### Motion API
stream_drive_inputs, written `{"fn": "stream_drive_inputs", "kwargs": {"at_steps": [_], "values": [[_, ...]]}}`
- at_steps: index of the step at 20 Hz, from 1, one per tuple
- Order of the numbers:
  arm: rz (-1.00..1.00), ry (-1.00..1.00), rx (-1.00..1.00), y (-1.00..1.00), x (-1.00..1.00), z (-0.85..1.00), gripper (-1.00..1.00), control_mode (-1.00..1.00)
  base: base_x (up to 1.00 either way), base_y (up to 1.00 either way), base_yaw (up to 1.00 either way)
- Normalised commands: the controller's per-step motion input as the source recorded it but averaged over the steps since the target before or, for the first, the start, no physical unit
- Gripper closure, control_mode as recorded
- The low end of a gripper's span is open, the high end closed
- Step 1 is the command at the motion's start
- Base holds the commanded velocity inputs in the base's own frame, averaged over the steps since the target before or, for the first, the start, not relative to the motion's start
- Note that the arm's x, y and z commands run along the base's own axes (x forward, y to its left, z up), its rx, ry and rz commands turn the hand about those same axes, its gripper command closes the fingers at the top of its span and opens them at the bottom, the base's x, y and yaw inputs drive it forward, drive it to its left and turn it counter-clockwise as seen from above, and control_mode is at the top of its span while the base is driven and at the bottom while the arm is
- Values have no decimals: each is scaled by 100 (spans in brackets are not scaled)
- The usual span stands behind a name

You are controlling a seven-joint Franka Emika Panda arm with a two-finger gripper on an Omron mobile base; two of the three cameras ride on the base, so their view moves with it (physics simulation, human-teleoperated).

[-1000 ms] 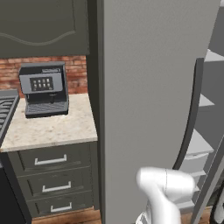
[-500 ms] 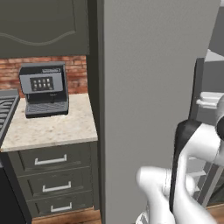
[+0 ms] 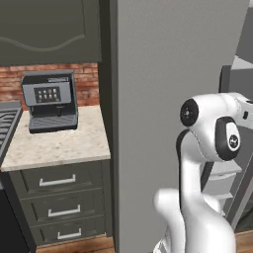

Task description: Open the freezer door, pick up the ice cube tray from the freezer, and place it on the dining counter.

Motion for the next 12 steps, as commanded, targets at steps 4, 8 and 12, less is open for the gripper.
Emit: {"fn": "stream_drive_inputs", "kwargs": {"at_steps": [4, 8, 12], "values": [[-27, -2, 1, -39, 13, -1, -100, -100, 0, 0, 0], [-13, -1, 0, -48, 1, 0, -100, -100, 0, 0, 0], [-7, -5, 0, -55, 2, -10, -100, -100, 0, 0, 0]]}}
